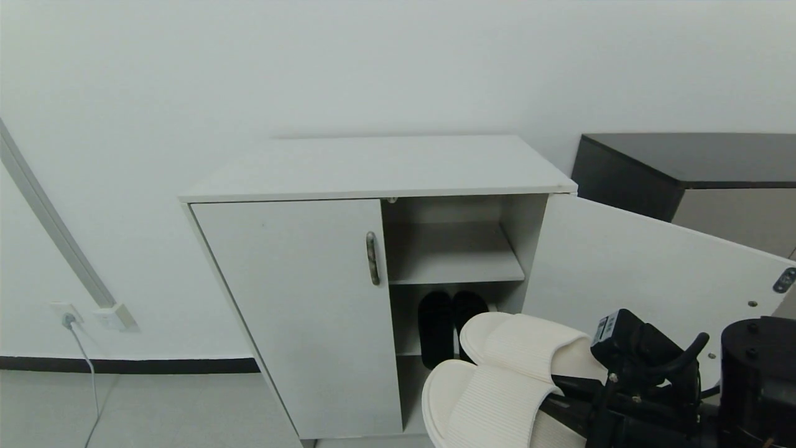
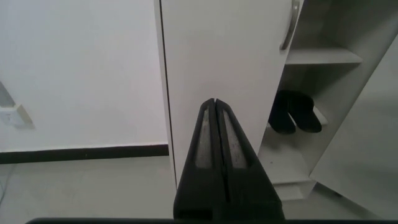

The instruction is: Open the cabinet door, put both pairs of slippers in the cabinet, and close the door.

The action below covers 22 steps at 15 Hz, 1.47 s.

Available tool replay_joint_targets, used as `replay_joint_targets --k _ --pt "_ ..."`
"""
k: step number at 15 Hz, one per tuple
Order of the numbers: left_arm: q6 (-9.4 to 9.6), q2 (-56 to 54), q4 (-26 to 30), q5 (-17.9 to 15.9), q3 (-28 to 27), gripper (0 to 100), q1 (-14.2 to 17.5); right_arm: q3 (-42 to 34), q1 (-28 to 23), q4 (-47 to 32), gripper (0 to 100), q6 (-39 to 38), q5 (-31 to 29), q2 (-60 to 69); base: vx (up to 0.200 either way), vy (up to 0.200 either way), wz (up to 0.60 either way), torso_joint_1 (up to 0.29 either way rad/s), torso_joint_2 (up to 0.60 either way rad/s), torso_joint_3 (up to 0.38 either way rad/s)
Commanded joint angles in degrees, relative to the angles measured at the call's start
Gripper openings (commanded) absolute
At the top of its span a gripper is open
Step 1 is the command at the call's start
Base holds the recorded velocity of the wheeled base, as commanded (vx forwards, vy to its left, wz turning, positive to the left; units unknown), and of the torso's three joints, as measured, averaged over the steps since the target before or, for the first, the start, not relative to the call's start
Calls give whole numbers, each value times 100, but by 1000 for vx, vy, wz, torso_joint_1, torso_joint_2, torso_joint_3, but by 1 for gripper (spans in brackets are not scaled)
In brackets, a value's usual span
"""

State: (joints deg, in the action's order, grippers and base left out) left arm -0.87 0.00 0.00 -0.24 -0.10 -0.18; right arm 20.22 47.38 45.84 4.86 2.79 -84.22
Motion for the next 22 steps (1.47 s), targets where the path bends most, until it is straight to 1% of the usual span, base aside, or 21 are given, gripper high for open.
replay_joint_targets --k 1,6,10,18,19,20,21,22 --pt "-1 9 0 -2 1 0 1 -10 8 4 0 6 2 -6 0 0 0 -139 491 344" --pt "-1 9 0 -2 1 0 1 -10 8 4 0 6 11 -6 0 0 0 -106 453 351" --pt "-1 0 0 -2 1 0 1 -10 16 4 0 6 11 -6 0 0 0 -38 435 381" --pt "-1 9 0 -2 1 0 1 52 69 75 0 -21 -42 -173 0 0 0 -3 29 28" --pt "-1 0 0 -2 1 0 1 236 78 180 0 -29 -209 -384 0 0 0 -12 159 124" --pt "-1 9 0 -2 1 0 1 579 166 180 0 -249 -886 -692 0 0 0 2 71 71" --pt "-1 0 0 -2 1 0 1 966 500 171 0 -820 -1721 -991 0 0 0 2 61 41" --pt "-1 9 0 -2 1 0 1 1335 737 101 0 -1260 -2283 -1254 0 0 0 0 0 0"
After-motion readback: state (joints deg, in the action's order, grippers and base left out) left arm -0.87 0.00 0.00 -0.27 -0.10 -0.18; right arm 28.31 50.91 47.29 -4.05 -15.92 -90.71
